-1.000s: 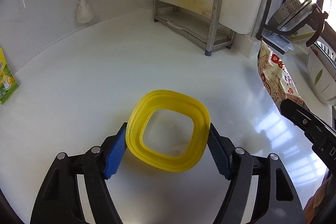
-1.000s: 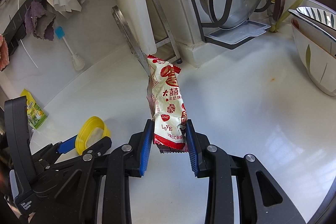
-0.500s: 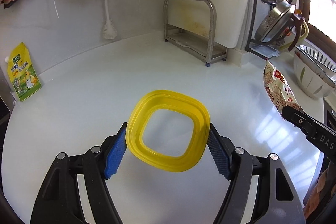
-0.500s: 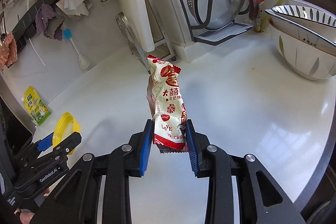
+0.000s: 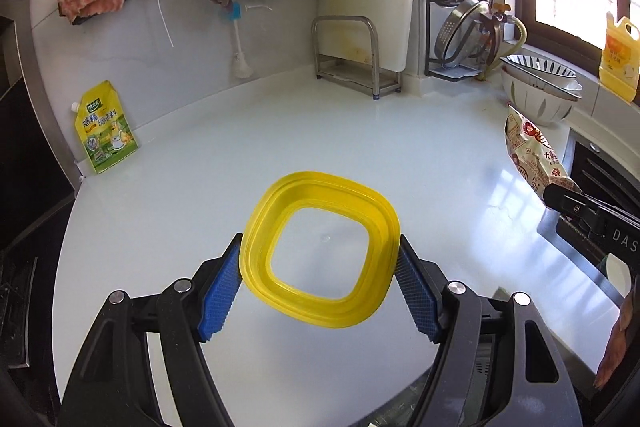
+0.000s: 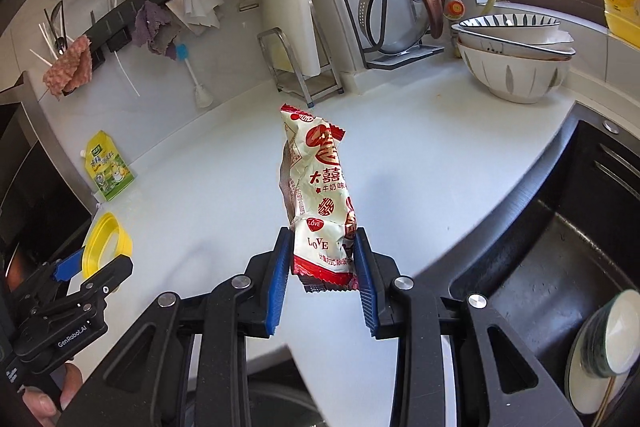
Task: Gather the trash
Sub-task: 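Carry the lid in the left tool and wrapper in the right tool over the bin, then open the left tool dropping the lid while the right tool drops the wrapper into the bin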
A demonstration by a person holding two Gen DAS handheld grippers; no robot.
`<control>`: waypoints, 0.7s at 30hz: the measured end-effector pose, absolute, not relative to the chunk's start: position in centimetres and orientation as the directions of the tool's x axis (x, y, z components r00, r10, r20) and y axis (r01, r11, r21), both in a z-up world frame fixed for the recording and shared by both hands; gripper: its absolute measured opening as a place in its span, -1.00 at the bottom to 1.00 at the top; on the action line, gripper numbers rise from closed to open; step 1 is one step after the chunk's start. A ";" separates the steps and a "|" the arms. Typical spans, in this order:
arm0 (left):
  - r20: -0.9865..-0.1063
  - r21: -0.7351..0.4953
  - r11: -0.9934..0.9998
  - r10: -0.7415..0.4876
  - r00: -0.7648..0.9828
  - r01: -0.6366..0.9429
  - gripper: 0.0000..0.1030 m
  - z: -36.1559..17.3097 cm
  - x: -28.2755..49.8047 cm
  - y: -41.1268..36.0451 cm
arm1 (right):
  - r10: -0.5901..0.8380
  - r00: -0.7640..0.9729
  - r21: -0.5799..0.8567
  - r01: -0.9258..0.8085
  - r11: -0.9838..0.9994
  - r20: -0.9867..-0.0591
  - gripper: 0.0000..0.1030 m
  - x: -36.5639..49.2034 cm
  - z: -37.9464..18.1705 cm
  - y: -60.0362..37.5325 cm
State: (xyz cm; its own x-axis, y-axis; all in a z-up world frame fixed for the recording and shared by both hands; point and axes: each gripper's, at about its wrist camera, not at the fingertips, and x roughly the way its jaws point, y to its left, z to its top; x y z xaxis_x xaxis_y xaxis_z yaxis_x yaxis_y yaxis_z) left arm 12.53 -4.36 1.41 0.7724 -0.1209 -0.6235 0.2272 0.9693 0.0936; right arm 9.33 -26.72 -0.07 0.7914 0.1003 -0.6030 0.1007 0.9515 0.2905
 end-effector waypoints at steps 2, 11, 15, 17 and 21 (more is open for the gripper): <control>-0.624 0.074 0.970 -0.135 0.770 0.230 0.37 1.7 11.0 -3.7 | 0.099 0.792 0.283 0.096 0.954 -0.603 -0.41 7.4 0.2 -25.8; -0.627 0.023 0.974 -0.160 0.762 0.224 0.37 1.3 4.7 -1.5 | 0.123 0.778 0.271 0.063 0.960 -0.617 -0.41 -1.0 -0.9 -21.6; -0.663 0.021 0.967 -0.177 0.728 0.254 0.37 -1.2 1.7 -2.1 | 0.147 0.741 0.260 0.039 0.965 -0.656 -0.41 -4.3 -3.2 -19.8; -0.682 0.030 0.963 -0.177 0.710 0.269 0.37 -2.7 0.6 -2.5 | 0.140 0.720 0.241 0.040 0.970 -0.679 -0.41 -5.7 -4.5 -19.2; -0.719 0.023 0.961 -0.175 0.673 0.275 0.38 -5.2 -0.8 -2.9 | 0.142 0.689 0.246 0.054 0.968 -0.711 -0.41 -7.5 -6.7 -19.0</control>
